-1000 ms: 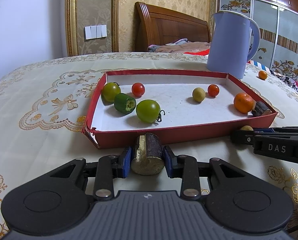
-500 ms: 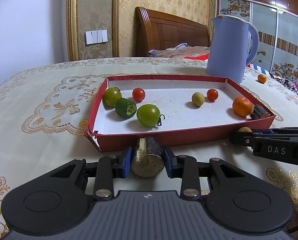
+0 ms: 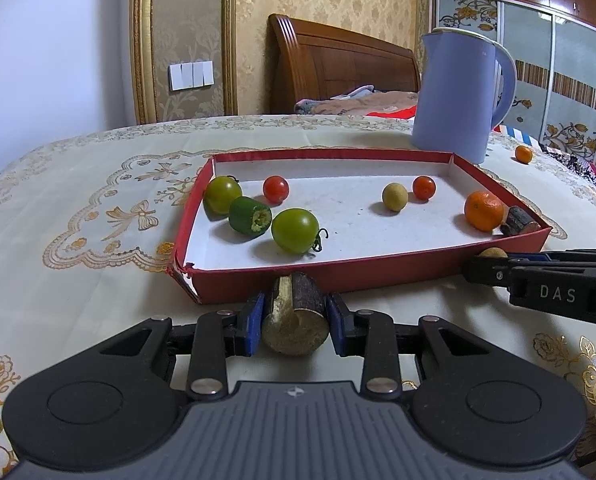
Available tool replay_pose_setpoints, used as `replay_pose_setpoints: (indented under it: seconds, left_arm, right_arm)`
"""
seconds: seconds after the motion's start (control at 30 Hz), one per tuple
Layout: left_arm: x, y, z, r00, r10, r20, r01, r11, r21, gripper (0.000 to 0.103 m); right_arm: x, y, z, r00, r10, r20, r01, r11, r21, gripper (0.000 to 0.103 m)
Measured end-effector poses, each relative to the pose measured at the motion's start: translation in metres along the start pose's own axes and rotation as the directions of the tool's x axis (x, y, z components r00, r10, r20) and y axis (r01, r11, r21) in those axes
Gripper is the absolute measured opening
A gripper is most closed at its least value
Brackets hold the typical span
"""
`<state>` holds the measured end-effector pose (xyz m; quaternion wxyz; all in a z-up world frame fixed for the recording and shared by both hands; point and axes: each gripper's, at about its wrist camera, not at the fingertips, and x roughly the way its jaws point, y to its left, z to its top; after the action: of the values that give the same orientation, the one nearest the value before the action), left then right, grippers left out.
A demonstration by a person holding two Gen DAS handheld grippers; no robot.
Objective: Organize fruits
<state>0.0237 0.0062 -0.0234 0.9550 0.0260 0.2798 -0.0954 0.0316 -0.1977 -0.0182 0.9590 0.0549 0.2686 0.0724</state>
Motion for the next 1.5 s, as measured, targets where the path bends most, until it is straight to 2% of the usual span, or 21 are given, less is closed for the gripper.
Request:
replay_pose_setpoints:
  seconds: [0.37,0.73,0.9,1.0,1.2,1.33,1.4,1.5]
  left_arm:
    - [0.001,0.000,0.000,1.000,0.008,0.000,-0.008,1.000,-0.001,0.033]
    - [-0.002,0.000,0.000,1.000,-0.002,0.006,0.002,1.000,0.006,0.033]
    - [-0.006,-0.001,0.001,1.000,-0.007,-0.012,0.008,1.000,0.030,0.033]
    - [-0.014,0.002,0.008,0.999,-0.042,-0.019,0.042,0.999,0.012,0.033]
    - [-0.027,0.001,0.032,0.999,-0.029,0.033,0.028,0.999,0.039,0.029]
    - [-0.020,-0.002,0.051,0.999,-0.026,0.039,0.024,0.998,0.063,0.029]
    - [-0.015,0.000,0.054,1.000,-0.017,0.017,0.016,0.998,0.063,0.029]
    - [-0.024,0.012,0.042,0.999,-0.047,0.017,0.046,0.998,0.048,0.029]
  right_arm:
    - [-0.001,0.004,0.000,1.000,-0.021,0.007,0.021,1.000,-0.015,0.028]
    - [-0.003,-0.001,0.001,1.000,-0.002,0.017,0.001,1.000,0.009,0.028]
    - [-0.015,0.002,0.002,0.999,0.005,0.035,-0.004,1.000,-0.024,0.028]
    - [-0.025,0.002,0.010,0.998,0.007,0.057,-0.004,0.999,-0.045,0.028]
    - [-0.032,0.002,0.031,0.994,-0.023,0.106,0.032,0.996,-0.082,0.028]
    - [-0.023,0.000,0.041,0.994,-0.031,0.103,0.040,0.996,-0.079,0.028]
    - [-0.018,-0.001,0.041,0.995,-0.031,0.092,0.037,0.997,-0.074,0.028]
    - [-0.017,-0.001,0.033,0.997,-0.001,0.077,0.006,0.997,-0.071,0.028]
